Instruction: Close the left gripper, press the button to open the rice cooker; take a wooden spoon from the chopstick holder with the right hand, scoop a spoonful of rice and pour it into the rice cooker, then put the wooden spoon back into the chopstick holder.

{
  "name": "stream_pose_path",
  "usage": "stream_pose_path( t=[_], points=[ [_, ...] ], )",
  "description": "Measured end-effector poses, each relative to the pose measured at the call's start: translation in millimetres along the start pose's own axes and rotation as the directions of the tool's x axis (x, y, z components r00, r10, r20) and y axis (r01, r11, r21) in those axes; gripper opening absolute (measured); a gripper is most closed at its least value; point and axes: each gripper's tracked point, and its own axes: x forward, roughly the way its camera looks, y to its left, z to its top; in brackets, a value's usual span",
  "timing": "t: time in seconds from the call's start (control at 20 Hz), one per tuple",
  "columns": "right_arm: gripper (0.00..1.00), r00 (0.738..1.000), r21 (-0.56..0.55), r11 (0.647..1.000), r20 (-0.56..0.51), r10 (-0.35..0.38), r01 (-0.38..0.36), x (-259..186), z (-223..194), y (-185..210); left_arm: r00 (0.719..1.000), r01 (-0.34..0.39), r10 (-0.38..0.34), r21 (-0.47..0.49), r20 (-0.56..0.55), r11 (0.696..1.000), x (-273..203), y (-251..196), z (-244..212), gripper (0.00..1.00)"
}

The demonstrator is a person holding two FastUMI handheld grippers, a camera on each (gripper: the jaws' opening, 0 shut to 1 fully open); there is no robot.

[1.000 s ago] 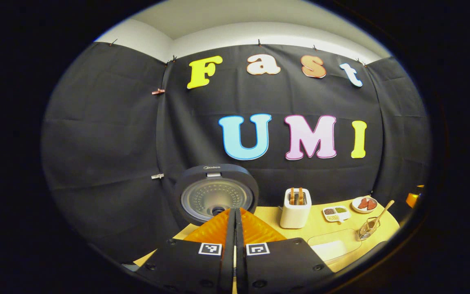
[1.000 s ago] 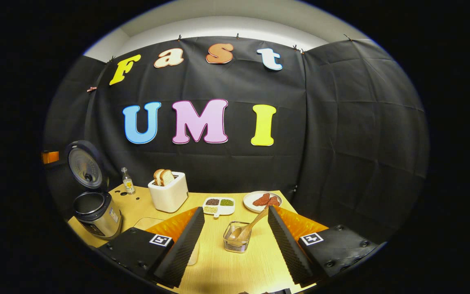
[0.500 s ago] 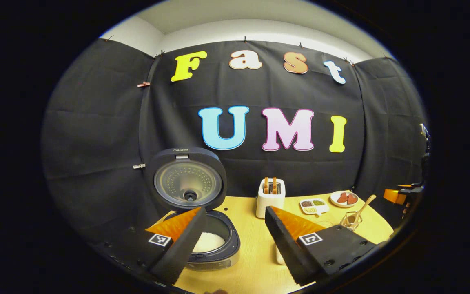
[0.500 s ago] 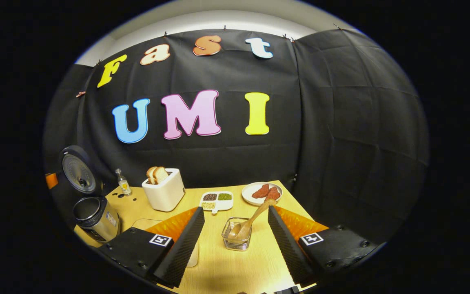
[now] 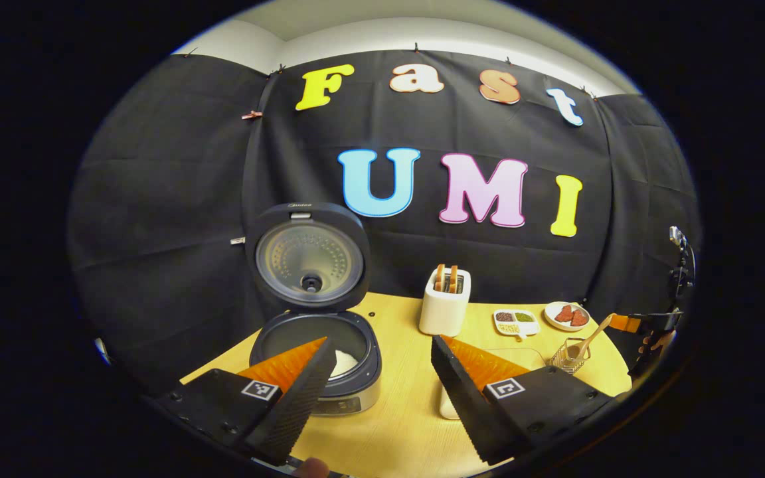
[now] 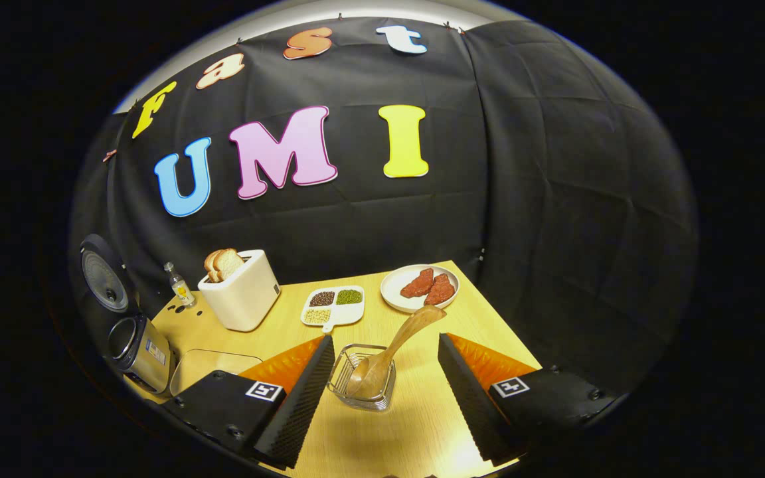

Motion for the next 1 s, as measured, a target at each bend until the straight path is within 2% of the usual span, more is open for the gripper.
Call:
stream_pose_path(
  t=[0.35,0.55,0.65,0.7,0.8,0.85,0.9,1.0],
  points=[
    [0.99,0.993,0.145,0.989,-0.109,0.033,-0.017,71,-31,-11,0.983,-0.163,0.151,-0.114,-0.106,0.98,-16,9,-38,0.98],
    [0.98,0.989,0.229,0.973,-0.141,0.032,0.001,102,-40,-16,0.968,-0.226,0.21,-0.113,-0.136,0.968,-34,10,-53,0.95],
    [0.81,0.987,0.289,0.957,-0.157,0.043,0.005,111,-41,-15,0.963,-0.24,0.224,-0.1,-0.149,0.966,-40,8,-59,0.95],
    [0.63,0.985,0.311,0.95,-0.164,0.054,0.0,111,-42,-12,0.962,-0.24,0.225,-0.094,-0.153,0.966,-42,5,-62,0.95],
    [0.59,0.983,0.326,0.945,-0.17,0.066,-0.007,117,-46,-9,0.962,-0.235,0.22,-0.079,-0.159,0.969,-44,-1,-67,0.95],
    [0.5,0.984,0.322,0.947,-0.169,0.05,0.007,117,-43,-12,0.963,-0.229,0.215,-0.074,-0.16,0.971,-44,-4,-67,0.95],
    [0.24,0.984,0.318,0.948,-0.173,0.046,0.012,116,-43,-11,0.966,-0.218,0.205,-0.071,-0.16,0.973,-44,-7,-67,0.95],
    [0.23,0.984,0.317,0.948,-0.171,0.045,0.012,111,-42,-9,0.971,-0.191,0.178,-0.068,-0.159,0.979,-40,-15,-68,0.96]
  ],
)
